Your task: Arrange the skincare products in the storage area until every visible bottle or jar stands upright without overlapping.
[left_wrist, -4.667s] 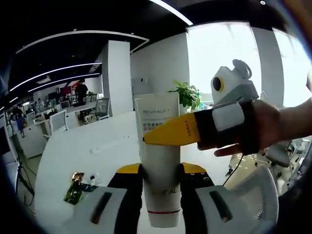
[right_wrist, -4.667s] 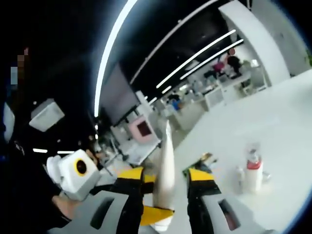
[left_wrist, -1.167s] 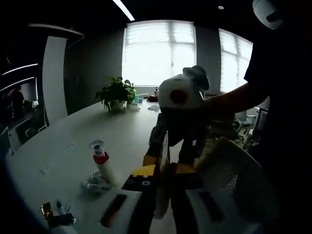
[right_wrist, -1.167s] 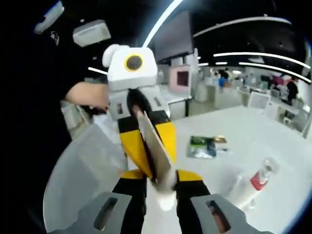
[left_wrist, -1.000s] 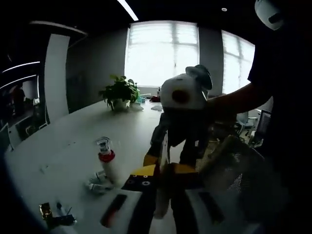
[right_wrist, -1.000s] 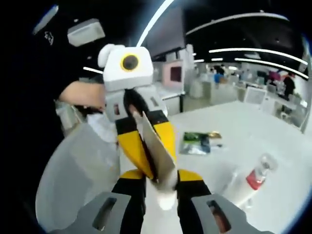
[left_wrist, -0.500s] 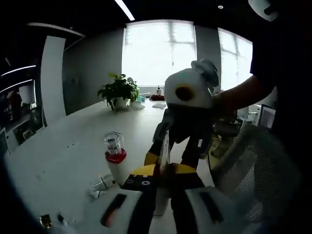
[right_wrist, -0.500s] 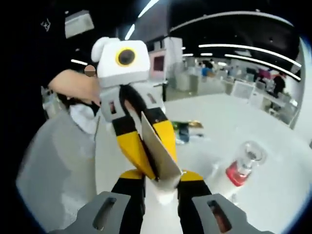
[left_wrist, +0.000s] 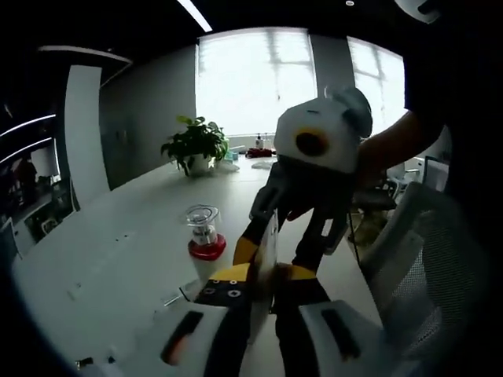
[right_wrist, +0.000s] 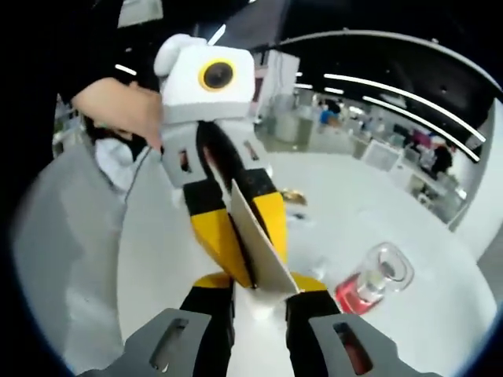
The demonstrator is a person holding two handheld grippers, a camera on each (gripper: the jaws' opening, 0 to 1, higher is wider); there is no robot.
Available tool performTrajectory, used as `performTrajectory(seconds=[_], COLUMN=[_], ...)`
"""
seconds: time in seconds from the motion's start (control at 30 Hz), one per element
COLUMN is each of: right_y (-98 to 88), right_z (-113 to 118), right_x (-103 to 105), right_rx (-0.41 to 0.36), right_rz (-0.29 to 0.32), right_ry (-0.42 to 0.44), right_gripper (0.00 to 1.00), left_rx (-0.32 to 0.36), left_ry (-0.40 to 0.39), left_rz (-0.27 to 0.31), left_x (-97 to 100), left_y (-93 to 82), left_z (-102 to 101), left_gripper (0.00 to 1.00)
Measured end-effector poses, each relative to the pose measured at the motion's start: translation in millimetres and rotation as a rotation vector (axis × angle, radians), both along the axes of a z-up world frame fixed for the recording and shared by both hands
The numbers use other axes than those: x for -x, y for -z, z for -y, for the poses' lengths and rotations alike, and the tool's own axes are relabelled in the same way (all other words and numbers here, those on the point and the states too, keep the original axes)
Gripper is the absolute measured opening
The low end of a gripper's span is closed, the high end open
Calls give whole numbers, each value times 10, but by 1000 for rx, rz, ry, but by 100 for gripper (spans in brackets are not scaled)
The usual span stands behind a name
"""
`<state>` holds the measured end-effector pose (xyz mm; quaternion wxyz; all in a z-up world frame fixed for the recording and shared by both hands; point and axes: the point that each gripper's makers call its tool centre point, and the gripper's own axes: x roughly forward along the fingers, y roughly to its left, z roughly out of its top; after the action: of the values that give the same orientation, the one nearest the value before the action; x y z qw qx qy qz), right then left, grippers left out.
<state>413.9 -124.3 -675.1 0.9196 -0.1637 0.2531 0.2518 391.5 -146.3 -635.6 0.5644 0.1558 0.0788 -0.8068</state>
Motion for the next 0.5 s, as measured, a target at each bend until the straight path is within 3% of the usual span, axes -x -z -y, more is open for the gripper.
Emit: performTrajectory(seconds=[0.3, 0.5], right_y=[46, -61], right_z=[50, 41], right_x=[-169, -93], right_rx=[124, 106], right_rz=[17, -2], right_ry=[-23, -31], right_gripper=[15, 14], left_rx=[-1, 5], left_ry=[-27, -27], left_rz=[46, 28], left_x=[-126, -87], left_y=[2, -80], left_z=[8, -21], left_gripper=[15, 15])
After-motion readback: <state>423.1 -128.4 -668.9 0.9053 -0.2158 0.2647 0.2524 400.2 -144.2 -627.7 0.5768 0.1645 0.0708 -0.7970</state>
